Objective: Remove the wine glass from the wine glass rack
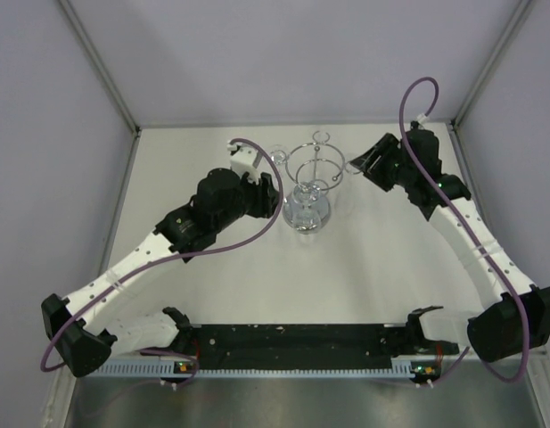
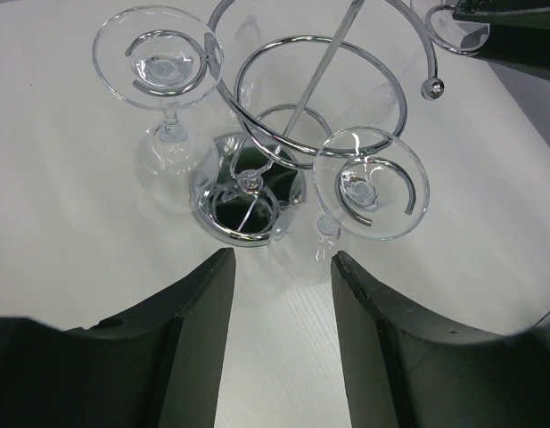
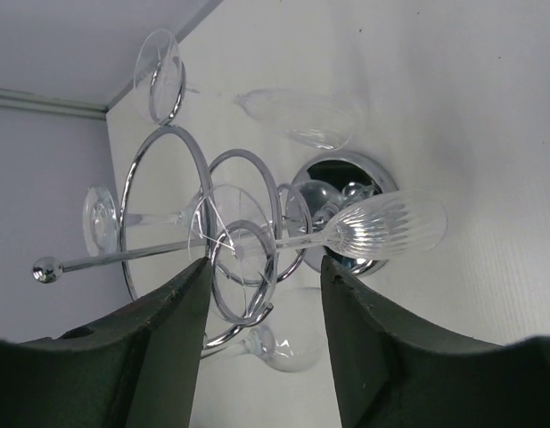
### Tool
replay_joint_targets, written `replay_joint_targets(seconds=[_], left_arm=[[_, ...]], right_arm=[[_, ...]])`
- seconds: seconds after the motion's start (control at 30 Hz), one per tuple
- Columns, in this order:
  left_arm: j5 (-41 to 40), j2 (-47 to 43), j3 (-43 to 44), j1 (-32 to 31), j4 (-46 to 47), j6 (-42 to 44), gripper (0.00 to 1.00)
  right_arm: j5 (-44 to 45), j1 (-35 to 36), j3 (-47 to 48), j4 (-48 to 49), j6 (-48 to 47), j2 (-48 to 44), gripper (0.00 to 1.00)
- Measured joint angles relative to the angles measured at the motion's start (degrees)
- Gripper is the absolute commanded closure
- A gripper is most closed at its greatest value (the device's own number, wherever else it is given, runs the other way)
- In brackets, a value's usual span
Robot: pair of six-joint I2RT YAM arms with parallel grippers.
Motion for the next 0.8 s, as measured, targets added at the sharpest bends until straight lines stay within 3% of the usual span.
replay_joint_targets(seconds=[0.1,0.2,0.8], left_arm=[[0.02,0.00,0.00,0.00,-0.31,0.00,0.47],[0.02,0.00,-0.02,0.00,-0.48,0.00,0.47],[0.83,0.00,-0.70,0.00,-0.37,-0.50,0.47]], right_arm=[[0.59,0.00,0.00,0.76,0.04,0.00,0.53],[1.40,0.00,0.00,1.16,0.00,-0.07,0.64],[1.84,0.00,-1.53,1.88,0.31,-3.23,0.94]])
